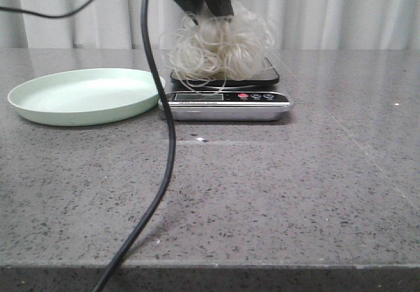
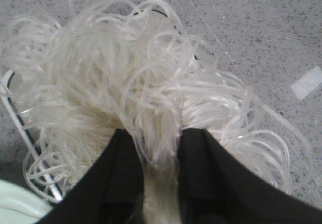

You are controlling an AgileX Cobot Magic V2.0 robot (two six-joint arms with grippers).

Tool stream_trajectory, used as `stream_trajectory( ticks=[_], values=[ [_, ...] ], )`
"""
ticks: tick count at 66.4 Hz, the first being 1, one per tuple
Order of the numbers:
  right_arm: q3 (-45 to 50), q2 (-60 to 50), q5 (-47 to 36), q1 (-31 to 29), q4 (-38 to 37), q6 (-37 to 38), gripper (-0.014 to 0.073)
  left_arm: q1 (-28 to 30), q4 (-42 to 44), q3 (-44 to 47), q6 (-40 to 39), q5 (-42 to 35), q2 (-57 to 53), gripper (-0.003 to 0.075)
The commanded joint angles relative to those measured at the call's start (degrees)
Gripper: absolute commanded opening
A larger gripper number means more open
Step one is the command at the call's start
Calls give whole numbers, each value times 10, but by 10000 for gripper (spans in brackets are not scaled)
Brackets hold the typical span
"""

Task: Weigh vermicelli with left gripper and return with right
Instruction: 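Lift the vermicelli with the left gripper and lower it onto the scale, then open the left gripper and withdraw it from the scale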

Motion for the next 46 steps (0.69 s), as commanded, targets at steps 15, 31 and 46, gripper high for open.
stream_trajectory(
  ticks=[15,31,46],
  values=[
    [-4,-10,-48,-2,-1,-2,155,-2,-14,-52,0,2,-29,564],
    [-4,-10,-48,-2,-1,-2,155,-4,14,-57,0,25,-86,542],
    [-4,-10,-48,-2,-1,-2,155,-6,51,32,0,-25,-194,466]
  ],
)
